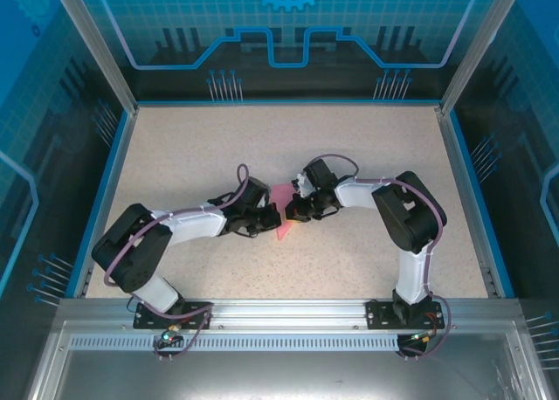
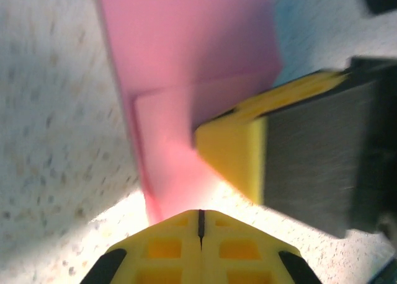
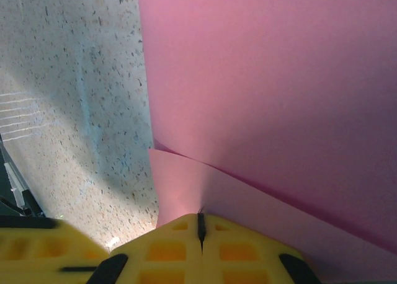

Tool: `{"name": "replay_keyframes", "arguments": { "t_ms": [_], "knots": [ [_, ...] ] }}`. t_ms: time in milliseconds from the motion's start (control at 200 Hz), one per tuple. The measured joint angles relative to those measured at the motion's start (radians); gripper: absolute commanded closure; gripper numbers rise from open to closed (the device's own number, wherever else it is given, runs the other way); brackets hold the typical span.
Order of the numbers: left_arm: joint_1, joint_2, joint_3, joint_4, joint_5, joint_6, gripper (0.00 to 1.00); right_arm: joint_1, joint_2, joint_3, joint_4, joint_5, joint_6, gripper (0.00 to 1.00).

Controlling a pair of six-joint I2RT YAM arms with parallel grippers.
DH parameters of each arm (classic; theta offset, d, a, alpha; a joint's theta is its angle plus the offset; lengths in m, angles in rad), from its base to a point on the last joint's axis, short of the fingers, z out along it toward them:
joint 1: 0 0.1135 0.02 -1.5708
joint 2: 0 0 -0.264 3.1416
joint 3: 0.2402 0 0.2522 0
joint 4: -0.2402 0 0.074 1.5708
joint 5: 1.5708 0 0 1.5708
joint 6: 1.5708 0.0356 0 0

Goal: Fold a paper plane with a square sheet of paper (pick it up from the middle)
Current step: Third fold the triangle at the center of the table.

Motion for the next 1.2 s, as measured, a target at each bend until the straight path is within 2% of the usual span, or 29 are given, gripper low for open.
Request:
{"name": "replay_keyframes", "arguments": {
  "t_ms": [285,1200],
  "knots": [
    [-0.017,0.051,-0.017,0.079,0.031,-0.108,1.00,0.000,0.000,0.000,0.002,-0.011,0.001,1.00],
    [-0.034,0.071,-0.017,0.050,0.025,-0.129,1.00,0.028,-0.023,-0.044,0.003,-0.009,-0.009,1.00]
  ]
}}
